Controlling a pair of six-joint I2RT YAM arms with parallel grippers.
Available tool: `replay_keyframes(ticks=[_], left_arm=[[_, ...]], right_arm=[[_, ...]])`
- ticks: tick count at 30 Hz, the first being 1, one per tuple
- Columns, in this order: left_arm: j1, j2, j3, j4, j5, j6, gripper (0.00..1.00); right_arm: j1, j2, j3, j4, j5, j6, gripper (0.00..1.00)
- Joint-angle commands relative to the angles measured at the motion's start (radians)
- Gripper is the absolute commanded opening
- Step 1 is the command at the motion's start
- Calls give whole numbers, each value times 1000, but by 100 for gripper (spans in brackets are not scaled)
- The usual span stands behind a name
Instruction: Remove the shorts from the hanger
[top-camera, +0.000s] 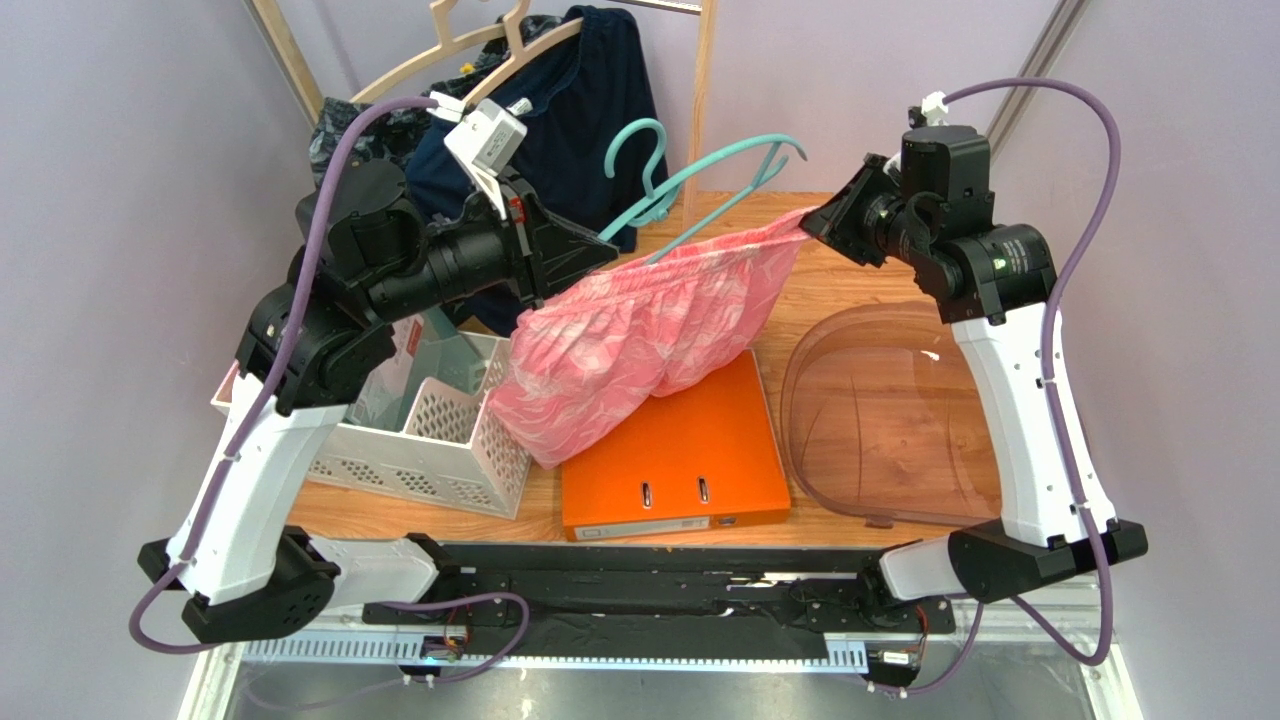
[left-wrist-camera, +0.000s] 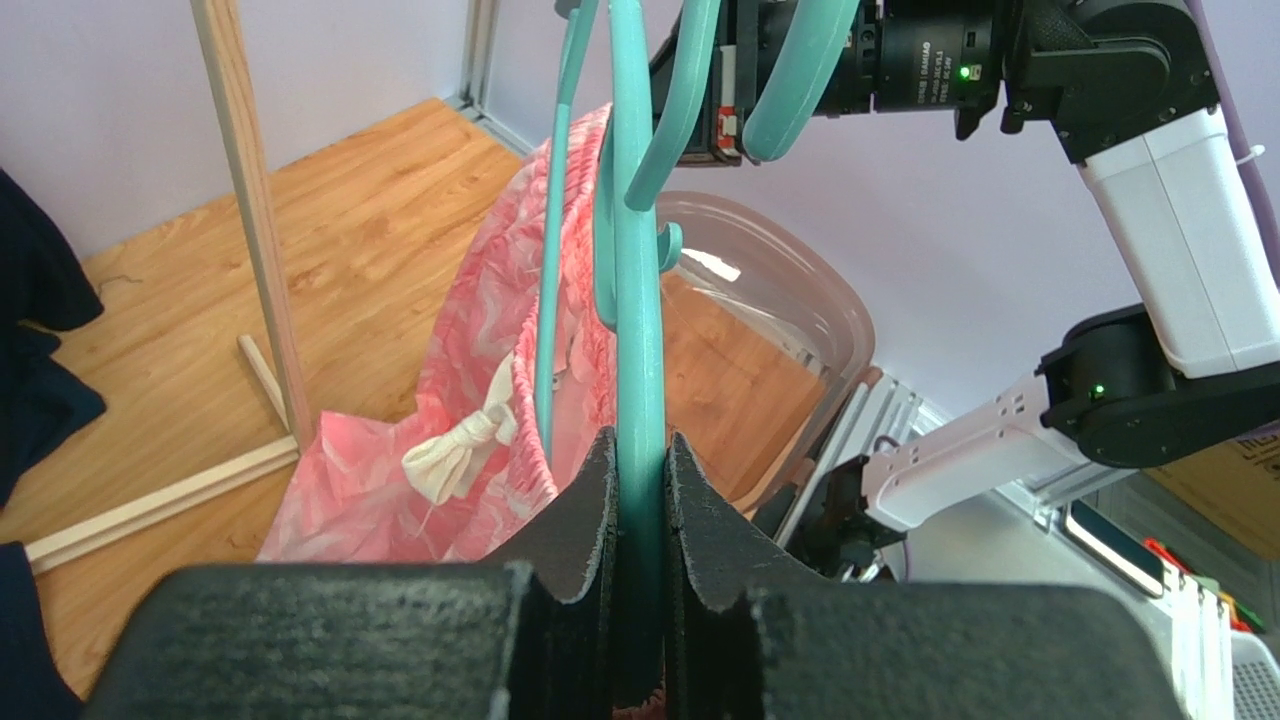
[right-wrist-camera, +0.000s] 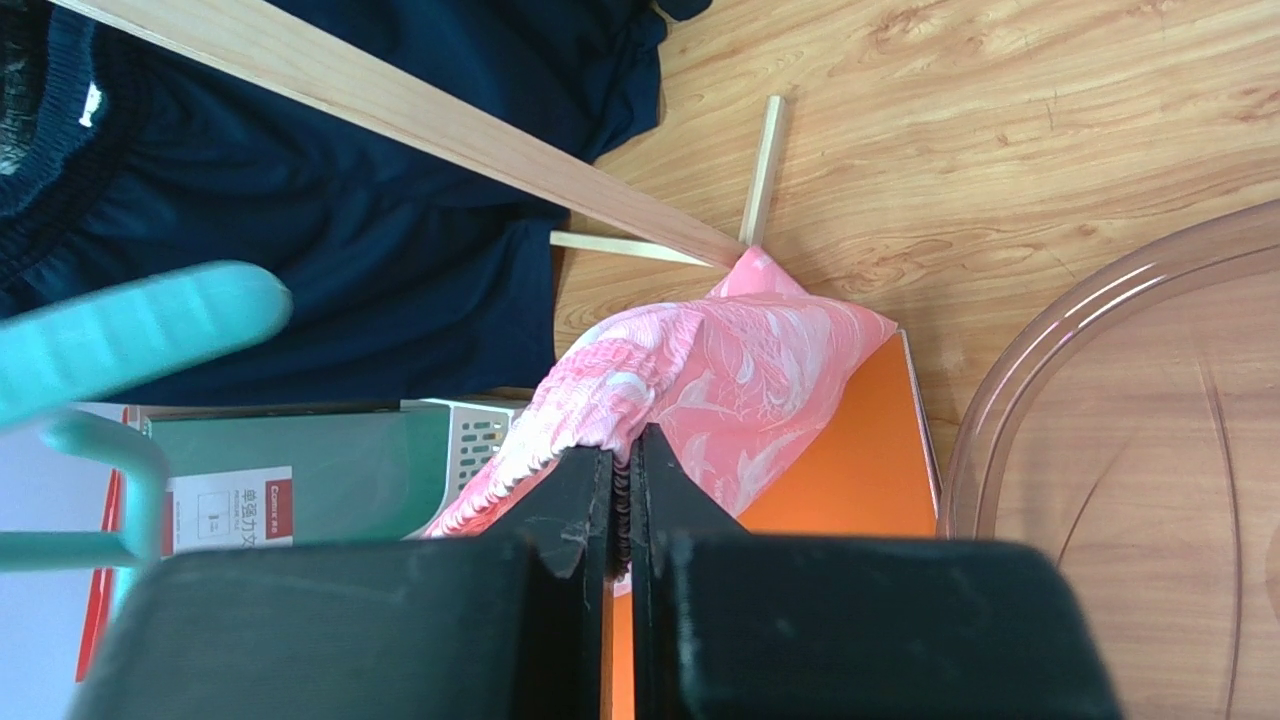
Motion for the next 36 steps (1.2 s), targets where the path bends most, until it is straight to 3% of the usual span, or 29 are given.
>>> replay_keyframes(ticks=[1, 7, 12, 16, 20, 26, 36], left_arm=[[0, -65, 1, 85, -21, 24, 0], [0, -102, -106, 279, -129, -35, 0], [0, -85, -177, 479, -199, -126, 0], [0, -57, -203, 580, -242, -175, 0], [0, -37, -194, 645, -262, -224, 0], [0, -43, -120, 577, -217, -198, 0], [-1, -241, -192, 248, -404, -94, 0]], right_arm=[[-34, -20, -23, 27, 33, 0, 0], [2, -63, -105, 196, -246, 56, 0], [146, -87, -154, 280, -323, 167, 0], [177, -81, -168, 383, -415, 277, 0], [183, -54, -81, 366, -401, 267, 0], [182, -2, 83, 334, -377, 236, 0], [101, 46, 307, 276, -296, 169, 0]])
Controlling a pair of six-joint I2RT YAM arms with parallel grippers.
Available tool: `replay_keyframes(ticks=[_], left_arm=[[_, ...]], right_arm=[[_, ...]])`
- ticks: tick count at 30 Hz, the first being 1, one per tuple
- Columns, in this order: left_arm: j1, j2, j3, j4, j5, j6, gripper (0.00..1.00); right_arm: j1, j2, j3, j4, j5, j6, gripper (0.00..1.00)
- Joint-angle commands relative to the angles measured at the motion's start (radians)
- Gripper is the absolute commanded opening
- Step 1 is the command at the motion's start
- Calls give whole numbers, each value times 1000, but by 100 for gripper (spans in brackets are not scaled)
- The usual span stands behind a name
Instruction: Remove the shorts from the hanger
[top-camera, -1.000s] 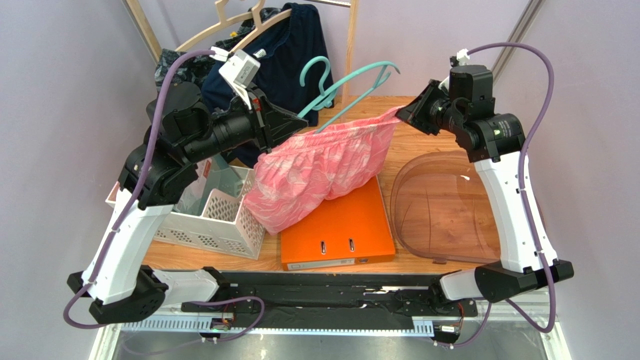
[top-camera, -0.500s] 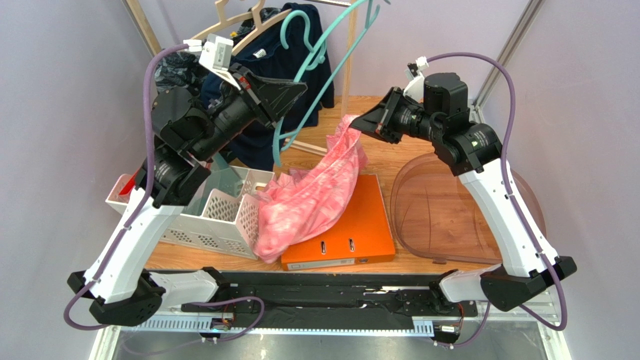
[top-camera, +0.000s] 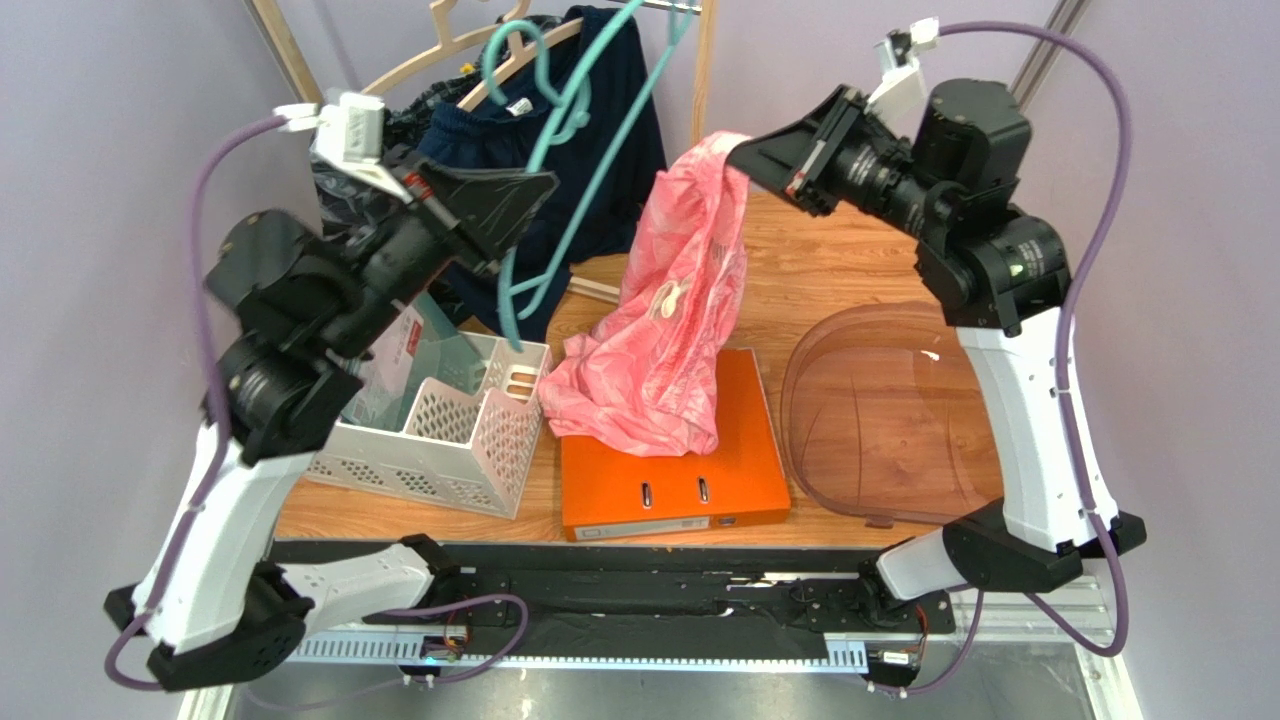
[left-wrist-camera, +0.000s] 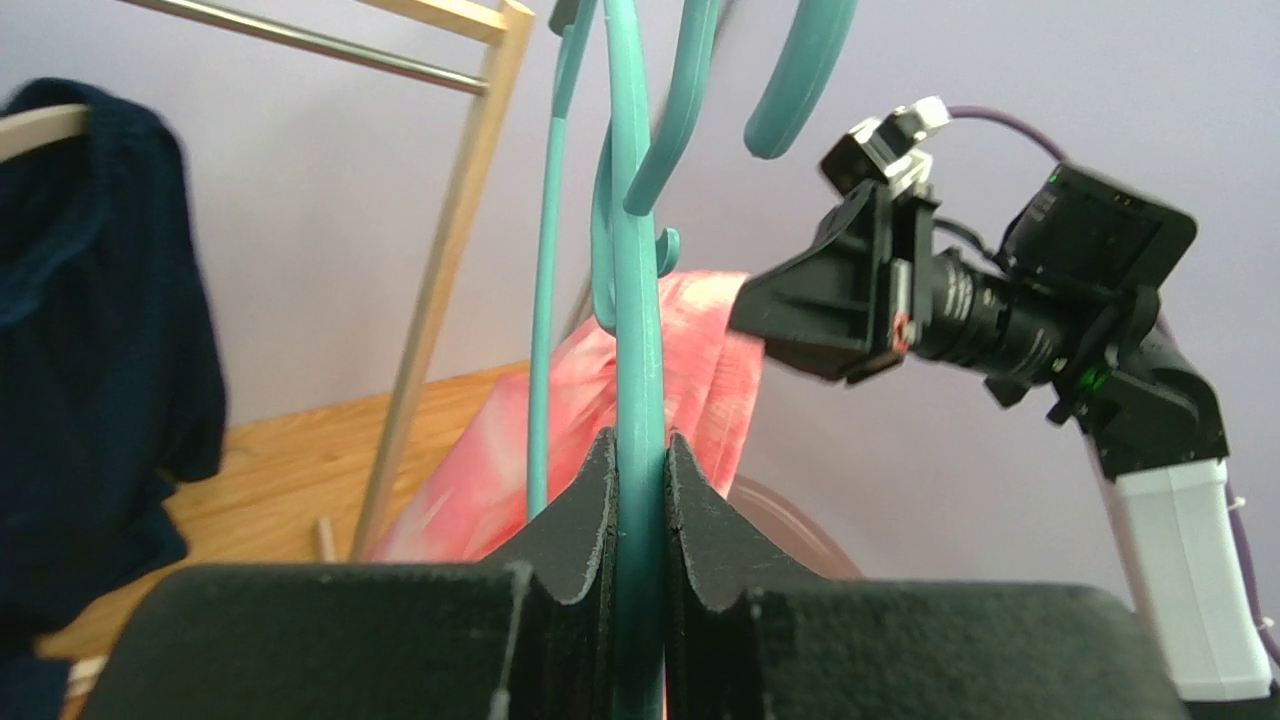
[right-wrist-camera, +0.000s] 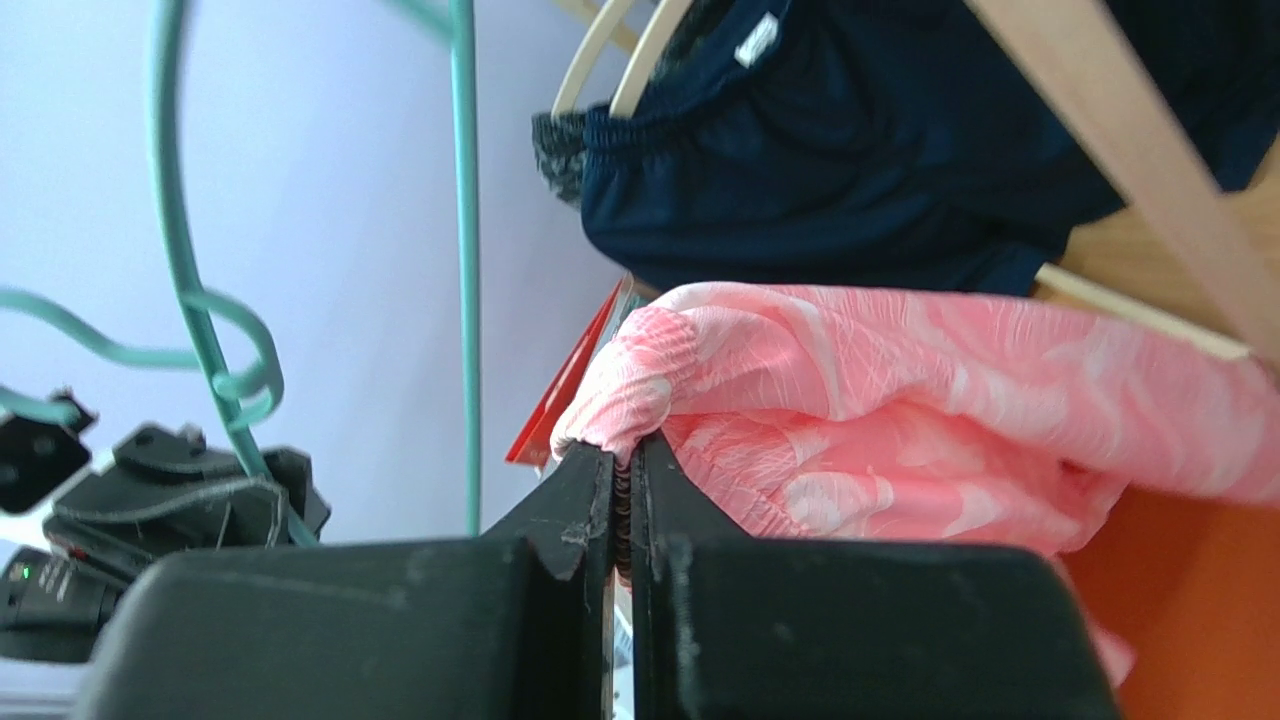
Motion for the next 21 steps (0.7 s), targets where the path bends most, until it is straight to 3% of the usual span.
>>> replay_keyframes(ticks=[1, 10, 21], left_arm=[[0, -105, -26, -153, -122, 59, 0], [0, -217, -126, -322, -202, 41, 0], [-1, -231, -103, -386, -150, 35, 0]], right_arm=[[-58, -6, 104, 16, 53, -37, 0], [-167, -43, 252, -31, 224, -122, 0], [-184, -213, 316, 10, 861, -463, 0]])
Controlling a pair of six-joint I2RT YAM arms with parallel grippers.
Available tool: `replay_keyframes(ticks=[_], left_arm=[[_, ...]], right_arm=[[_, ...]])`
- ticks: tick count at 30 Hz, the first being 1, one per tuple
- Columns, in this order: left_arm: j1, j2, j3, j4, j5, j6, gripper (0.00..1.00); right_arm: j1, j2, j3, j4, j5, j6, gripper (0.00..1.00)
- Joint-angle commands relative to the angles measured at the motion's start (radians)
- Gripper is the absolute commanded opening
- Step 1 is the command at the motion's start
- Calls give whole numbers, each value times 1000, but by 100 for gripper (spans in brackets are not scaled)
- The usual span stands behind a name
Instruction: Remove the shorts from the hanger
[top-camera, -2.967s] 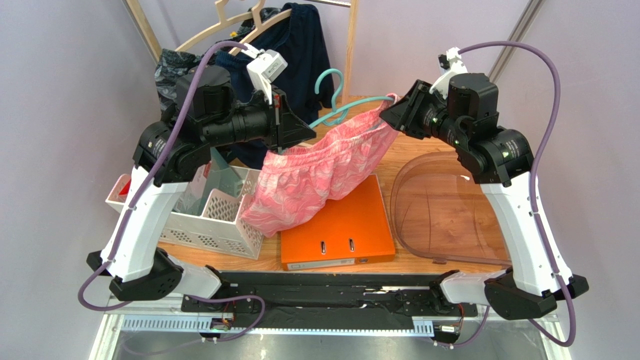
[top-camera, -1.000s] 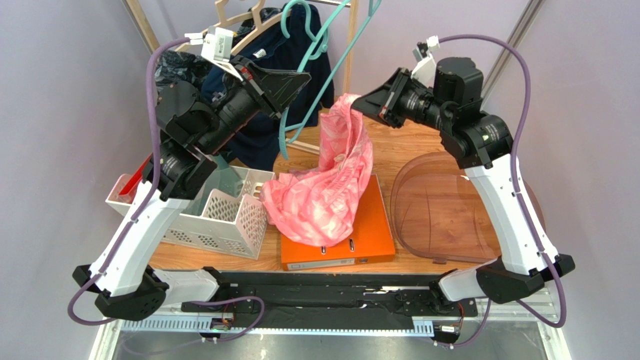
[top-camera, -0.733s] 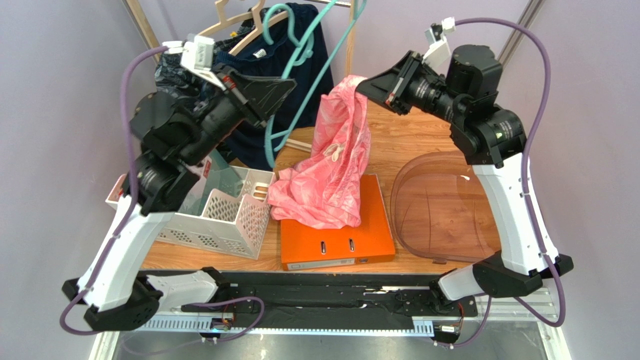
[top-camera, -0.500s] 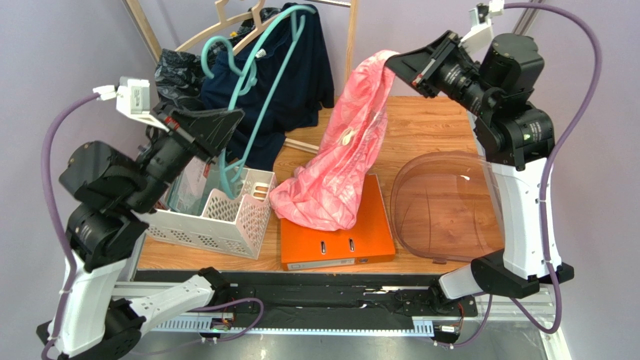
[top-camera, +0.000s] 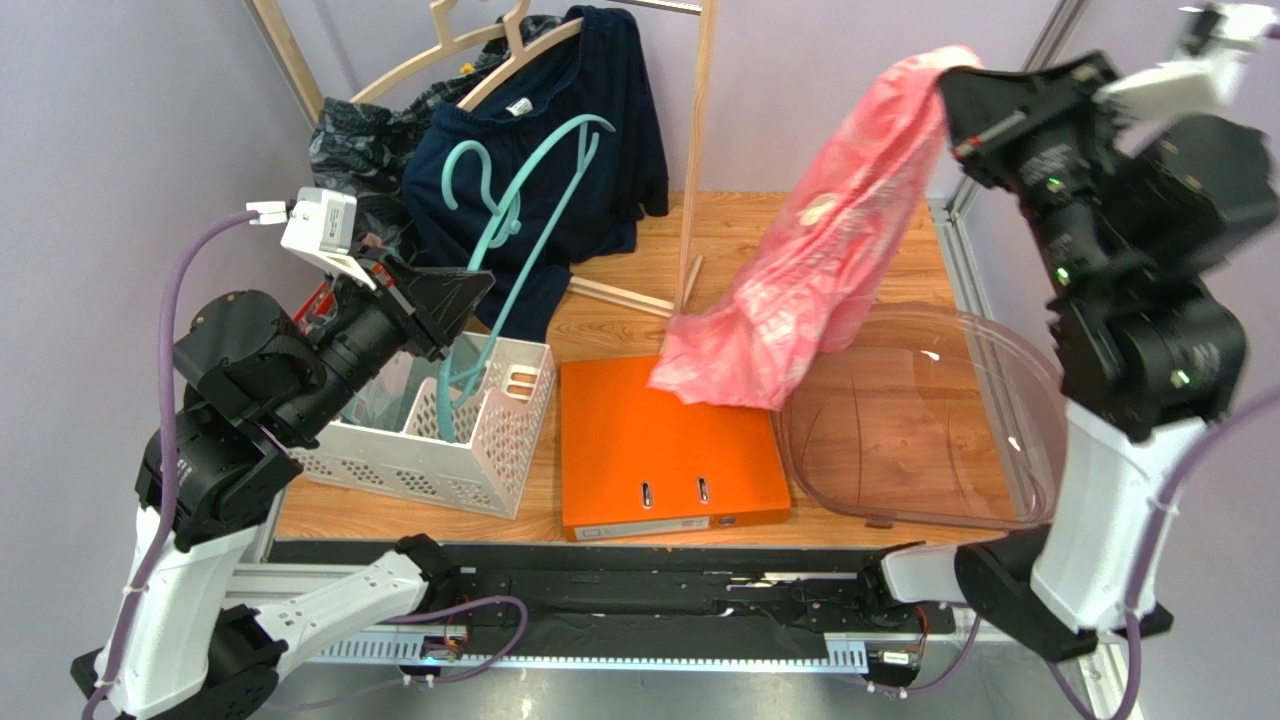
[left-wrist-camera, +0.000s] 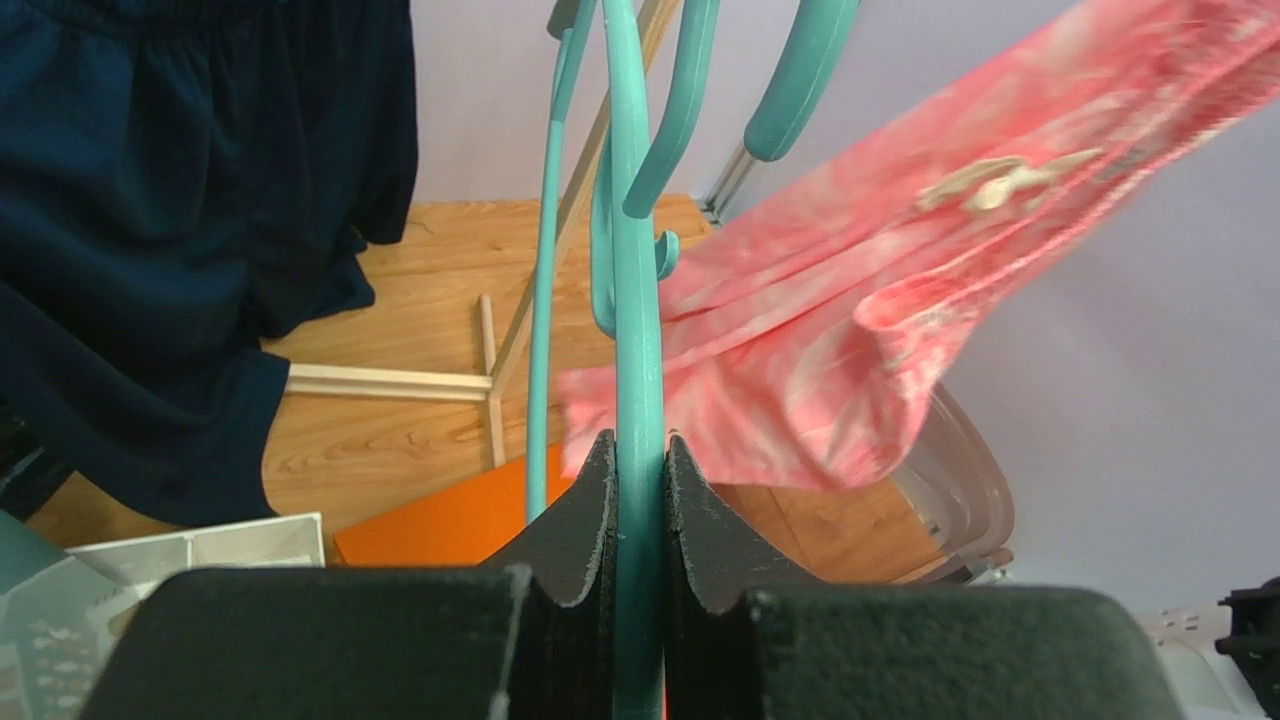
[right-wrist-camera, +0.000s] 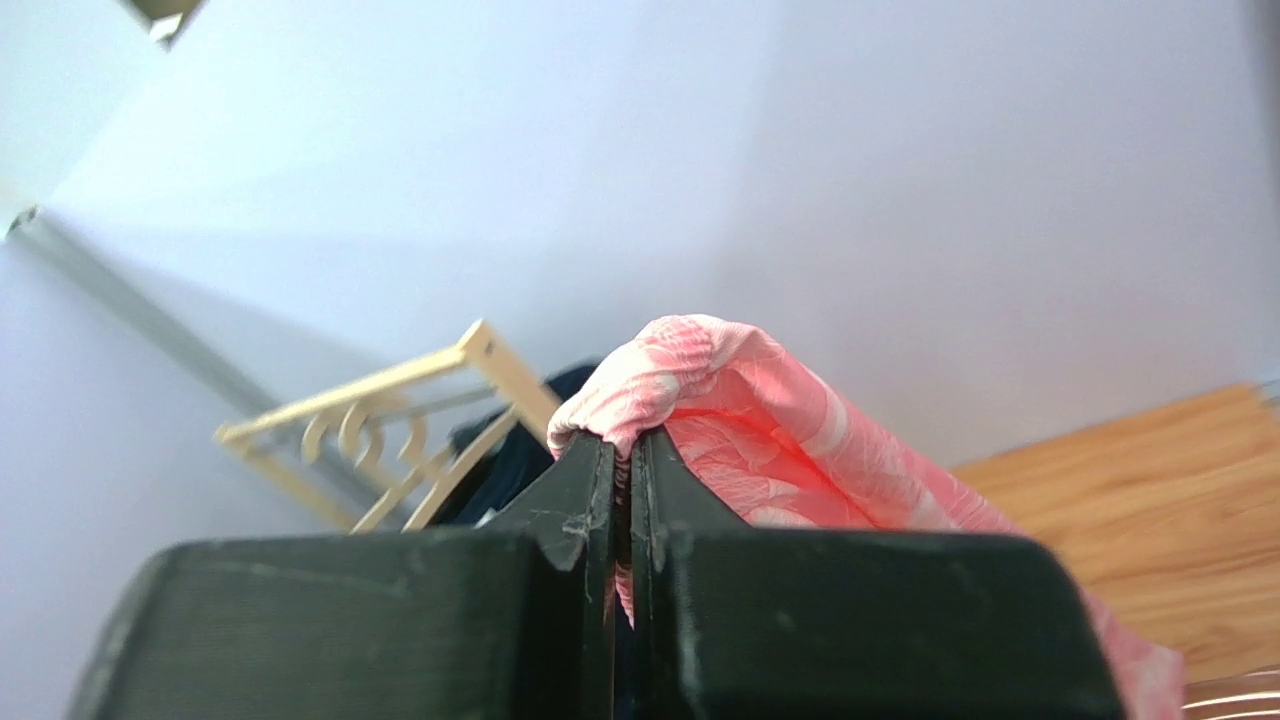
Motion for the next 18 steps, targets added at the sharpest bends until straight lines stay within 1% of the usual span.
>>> replay_keyframes(ticks=[1, 5, 7, 8, 12, 15, 18], left_arm=[[0, -5, 33, -10, 24, 5, 0], [0, 4, 38, -21, 48, 2, 0], [-1, 7, 36, -21, 62, -7, 0], [-1, 9, 36, -23, 80, -11, 0], [0, 14, 41, -27, 85, -8, 0], [-1, 27, 64, -29, 74, -5, 0], [0, 41, 56, -18, 90, 10, 0]], right_arm=[[-3, -63, 54, 103, 333, -210, 0], [0, -82, 42, 120, 457, -292, 0], [-3, -112, -6, 126, 488, -303, 0], [-2, -132, -82, 124, 493, -289, 0], [-3, -215, -274, 127, 473, -222, 0], [-2, -223, -308, 65, 424, -186, 0], [-2, -251, -418, 57, 413, -163, 0]])
